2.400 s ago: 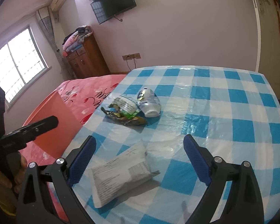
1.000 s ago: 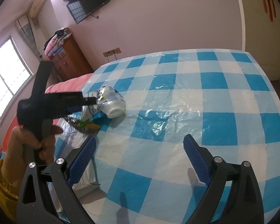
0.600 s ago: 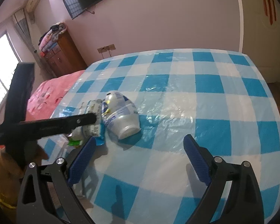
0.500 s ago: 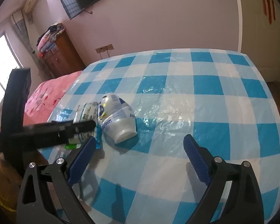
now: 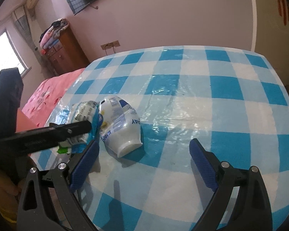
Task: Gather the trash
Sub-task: 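Grasp the white yogurt bottle with the right tool while the left tool holds the snack bag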
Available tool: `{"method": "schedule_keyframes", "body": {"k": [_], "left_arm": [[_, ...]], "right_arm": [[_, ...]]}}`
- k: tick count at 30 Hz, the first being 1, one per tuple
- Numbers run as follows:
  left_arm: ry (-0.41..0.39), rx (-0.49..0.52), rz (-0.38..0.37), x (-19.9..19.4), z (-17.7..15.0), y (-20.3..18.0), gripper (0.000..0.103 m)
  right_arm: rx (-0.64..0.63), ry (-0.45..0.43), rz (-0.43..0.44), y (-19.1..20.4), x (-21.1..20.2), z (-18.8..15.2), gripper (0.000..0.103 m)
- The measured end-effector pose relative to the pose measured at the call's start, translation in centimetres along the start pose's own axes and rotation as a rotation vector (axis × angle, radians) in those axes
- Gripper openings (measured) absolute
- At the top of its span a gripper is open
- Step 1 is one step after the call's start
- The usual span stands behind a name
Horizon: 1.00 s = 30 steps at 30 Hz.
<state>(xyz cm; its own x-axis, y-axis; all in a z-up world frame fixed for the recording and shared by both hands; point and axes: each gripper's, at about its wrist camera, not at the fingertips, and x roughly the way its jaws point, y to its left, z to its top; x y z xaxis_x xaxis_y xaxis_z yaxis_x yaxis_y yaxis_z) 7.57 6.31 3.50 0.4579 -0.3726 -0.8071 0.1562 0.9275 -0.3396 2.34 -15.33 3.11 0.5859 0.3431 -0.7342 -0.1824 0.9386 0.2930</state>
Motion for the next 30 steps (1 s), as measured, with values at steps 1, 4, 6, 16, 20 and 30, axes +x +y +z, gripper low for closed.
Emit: {"method": "schedule_keyframes", "body": {"k": [1, 4, 6, 16, 20, 30], "left_arm": [[-0.01, -0.016, -0.013, -0.5, 0.0, 0.4, 0.042], [-0.029, -0.048, -0.038, -1.6, 0.1, 1.3, 0.042], [-0.039, -0.065, -0.046, -2.2, 0.0, 1.8, 0.042], [-0.079, -0.088, -0.036, -5.1, -1.3, 4.0, 0.042], [-0.088, -0.086, -0.028, -5.9, -2.0, 4.4, 0.042], [-0.103, -0.105, 0.001, -7.6, -4.1, 6.5, 0.042]], "right_arm": [[-0.006, 0.003, 0.005, 0.2, 0.2, 0.1, 0.093], [-0.025, 0.006, 0.012, 0.8, 0.8, 0.6, 0.093], [-0.045, 0.012, 0.019, 1.4, 1.4, 0.9, 0.093], [-0.151, 0.073, -0.033, 3.7, 4.7, 1.7, 0.093], [-0.2, 0.073, -0.069, 4.5, 5.5, 1.8, 0.093], [-0.298, 0.053, -0.15, 5.5, 6.1, 1.7, 0.074]]}}
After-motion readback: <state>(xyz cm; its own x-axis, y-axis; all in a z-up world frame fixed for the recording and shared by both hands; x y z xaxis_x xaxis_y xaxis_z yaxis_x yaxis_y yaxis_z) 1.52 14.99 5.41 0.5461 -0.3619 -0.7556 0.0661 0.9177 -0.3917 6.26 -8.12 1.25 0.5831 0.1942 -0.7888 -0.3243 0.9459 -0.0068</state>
